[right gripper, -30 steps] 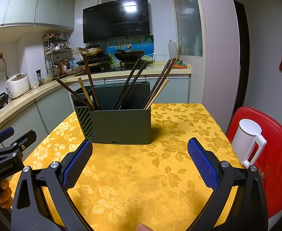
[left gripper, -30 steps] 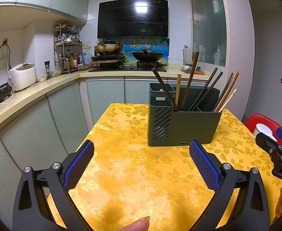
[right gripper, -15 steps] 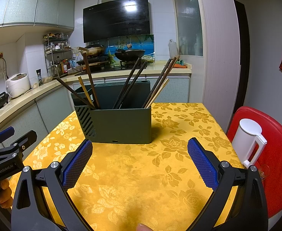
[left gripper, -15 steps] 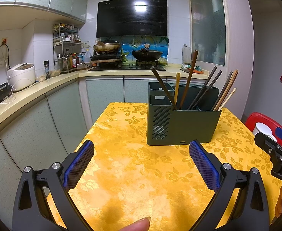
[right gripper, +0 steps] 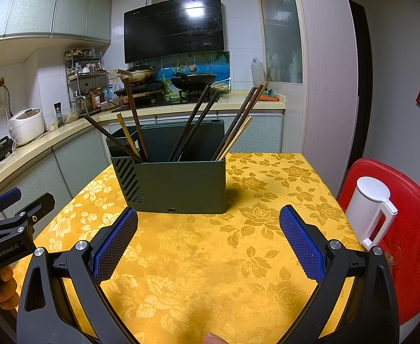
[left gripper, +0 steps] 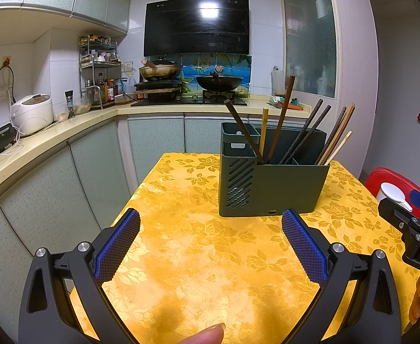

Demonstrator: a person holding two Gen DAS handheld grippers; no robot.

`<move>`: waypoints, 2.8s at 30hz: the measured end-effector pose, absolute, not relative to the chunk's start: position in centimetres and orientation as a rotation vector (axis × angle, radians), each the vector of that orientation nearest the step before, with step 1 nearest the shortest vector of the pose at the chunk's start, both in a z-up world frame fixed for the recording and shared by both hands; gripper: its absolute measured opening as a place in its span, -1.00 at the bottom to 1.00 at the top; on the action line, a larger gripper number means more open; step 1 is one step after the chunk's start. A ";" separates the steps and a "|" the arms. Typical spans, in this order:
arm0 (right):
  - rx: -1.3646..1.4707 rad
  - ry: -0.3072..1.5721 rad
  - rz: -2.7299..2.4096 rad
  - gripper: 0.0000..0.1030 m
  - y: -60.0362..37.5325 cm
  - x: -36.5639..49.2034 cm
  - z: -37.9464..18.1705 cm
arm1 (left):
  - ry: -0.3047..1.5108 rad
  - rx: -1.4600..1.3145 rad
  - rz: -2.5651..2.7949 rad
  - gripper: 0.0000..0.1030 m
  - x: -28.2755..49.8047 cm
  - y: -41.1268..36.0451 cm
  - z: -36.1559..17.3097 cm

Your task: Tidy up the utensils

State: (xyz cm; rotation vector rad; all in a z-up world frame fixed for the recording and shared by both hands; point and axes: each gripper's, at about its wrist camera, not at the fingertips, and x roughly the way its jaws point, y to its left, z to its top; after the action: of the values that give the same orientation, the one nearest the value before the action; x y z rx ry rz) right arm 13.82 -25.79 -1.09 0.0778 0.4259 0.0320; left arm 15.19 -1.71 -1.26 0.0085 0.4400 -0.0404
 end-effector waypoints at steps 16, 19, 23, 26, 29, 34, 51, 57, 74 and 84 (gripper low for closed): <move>0.075 0.429 0.033 0.87 -25.7 13.8 -1.3 | 0.436 0.006 -0.041 0.86 15.2 -1.8 -1.2; 0.075 0.429 0.032 0.87 -25.6 13.9 -1.4 | 0.423 -0.006 -0.051 0.86 15.0 -1.5 -1.1; 0.074 0.430 0.032 0.87 -25.6 13.9 -1.4 | 0.382 -0.013 -0.053 0.86 14.6 -1.3 -0.9; 0.072 0.433 0.032 0.87 -25.6 13.8 -1.4 | 0.362 -0.008 -0.041 0.86 14.5 -1.2 -0.8; 0.068 0.436 0.033 0.87 -25.5 13.3 -1.7 | 0.353 -0.002 -0.031 0.86 14.5 -1.2 -0.8; 0.067 0.438 0.034 0.87 -25.6 13.2 -1.7 | 0.358 0.017 -0.021 0.86 14.6 -1.5 -0.9; 0.063 0.441 0.034 0.87 -25.6 13.2 -1.6 | 0.434 -0.010 -0.022 0.86 15.4 -1.0 -1.4; 0.062 0.442 0.035 0.87 -25.6 13.3 -1.6 | 0.447 -0.003 -0.026 0.86 15.5 -1.2 -1.5; 0.068 0.453 0.031 0.87 -25.9 13.6 -1.6 | 0.455 0.000 -0.028 0.86 15.7 -1.2 -1.8; 0.060 0.456 0.028 0.87 -25.8 13.9 -1.5 | 0.455 0.001 -0.028 0.86 15.7 -1.3 -1.8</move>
State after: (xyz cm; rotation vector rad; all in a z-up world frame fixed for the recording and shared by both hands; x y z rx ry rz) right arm 13.92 -25.75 -1.52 0.0602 0.4564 0.0279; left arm 15.70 -1.29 -1.83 0.0008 0.4555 -0.0278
